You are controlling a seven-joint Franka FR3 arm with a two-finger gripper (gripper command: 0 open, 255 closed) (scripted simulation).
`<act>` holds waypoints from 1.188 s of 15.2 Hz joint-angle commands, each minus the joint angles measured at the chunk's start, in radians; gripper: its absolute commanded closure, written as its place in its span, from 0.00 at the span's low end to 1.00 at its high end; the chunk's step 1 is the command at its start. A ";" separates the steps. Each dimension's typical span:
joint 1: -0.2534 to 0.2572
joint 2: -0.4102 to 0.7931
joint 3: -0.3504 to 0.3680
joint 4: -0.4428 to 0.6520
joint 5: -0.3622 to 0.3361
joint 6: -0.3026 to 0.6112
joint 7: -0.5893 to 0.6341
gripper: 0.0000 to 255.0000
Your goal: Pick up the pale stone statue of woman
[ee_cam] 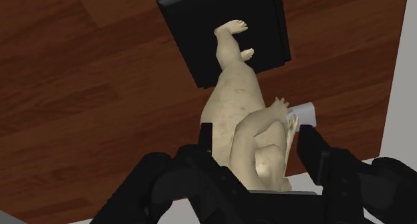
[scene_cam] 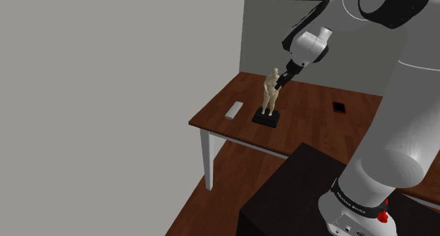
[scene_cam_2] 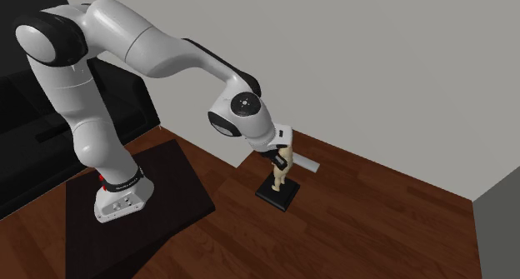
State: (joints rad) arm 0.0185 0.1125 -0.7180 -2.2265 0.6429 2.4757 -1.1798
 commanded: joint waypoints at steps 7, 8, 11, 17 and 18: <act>-0.001 0.003 0.001 0.000 0.004 0.001 -0.004 1.00; 0.000 0.002 0.001 -0.001 0.004 0.002 -0.003 1.00; 0.005 -0.019 -0.006 0.006 -0.032 -0.013 0.027 1.00; 0.015 -0.083 -0.019 0.026 -0.133 -0.059 0.113 1.00; 0.016 -0.092 -0.020 0.031 -0.148 -0.067 0.126 1.00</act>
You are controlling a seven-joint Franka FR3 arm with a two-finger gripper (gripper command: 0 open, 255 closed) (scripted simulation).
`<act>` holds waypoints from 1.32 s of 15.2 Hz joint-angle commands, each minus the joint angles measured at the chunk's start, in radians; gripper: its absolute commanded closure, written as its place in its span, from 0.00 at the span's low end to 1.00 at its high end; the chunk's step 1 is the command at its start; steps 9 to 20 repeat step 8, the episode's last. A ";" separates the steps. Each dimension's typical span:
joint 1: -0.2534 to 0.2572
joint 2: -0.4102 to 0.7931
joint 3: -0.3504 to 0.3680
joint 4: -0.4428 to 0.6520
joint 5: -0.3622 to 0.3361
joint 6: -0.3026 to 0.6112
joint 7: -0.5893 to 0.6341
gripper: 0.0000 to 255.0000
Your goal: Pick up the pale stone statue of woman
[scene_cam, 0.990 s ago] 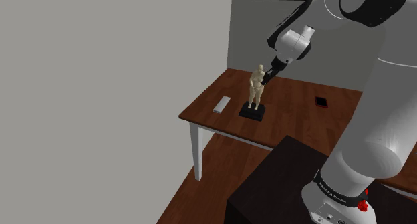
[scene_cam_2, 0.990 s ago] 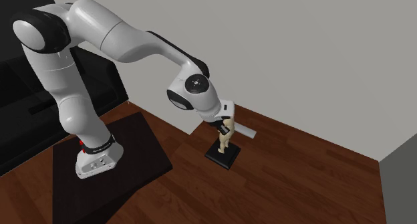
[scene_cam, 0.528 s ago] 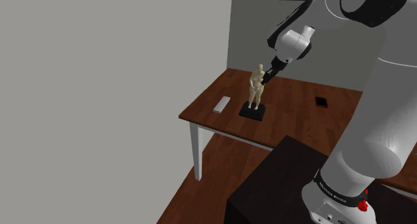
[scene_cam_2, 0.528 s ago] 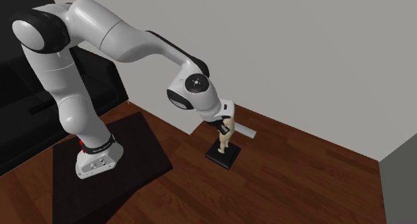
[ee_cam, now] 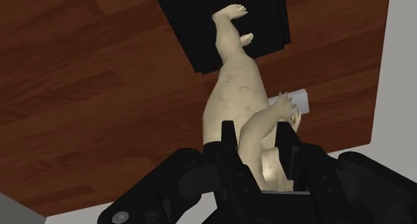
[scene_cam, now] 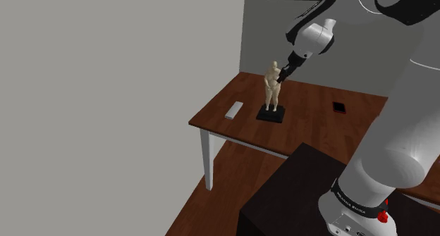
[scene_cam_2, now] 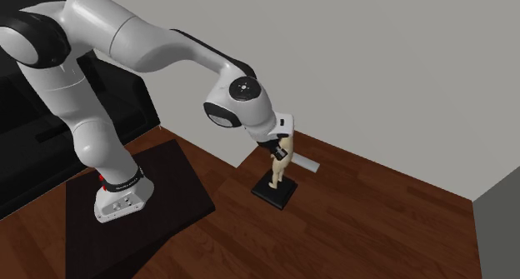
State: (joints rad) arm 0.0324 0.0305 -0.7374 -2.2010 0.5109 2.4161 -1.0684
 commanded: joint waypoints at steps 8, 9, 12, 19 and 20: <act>0.001 -0.065 0.000 0.039 -0.100 -0.065 0.090 1.00; 0.001 -0.065 0.000 0.039 -0.100 -0.065 0.090 1.00; 0.001 -0.065 0.000 0.039 -0.100 -0.065 0.090 1.00; 0.001 -0.065 0.000 0.039 -0.100 -0.065 0.090 1.00; 0.001 -0.065 0.000 0.039 -0.100 -0.065 0.090 1.00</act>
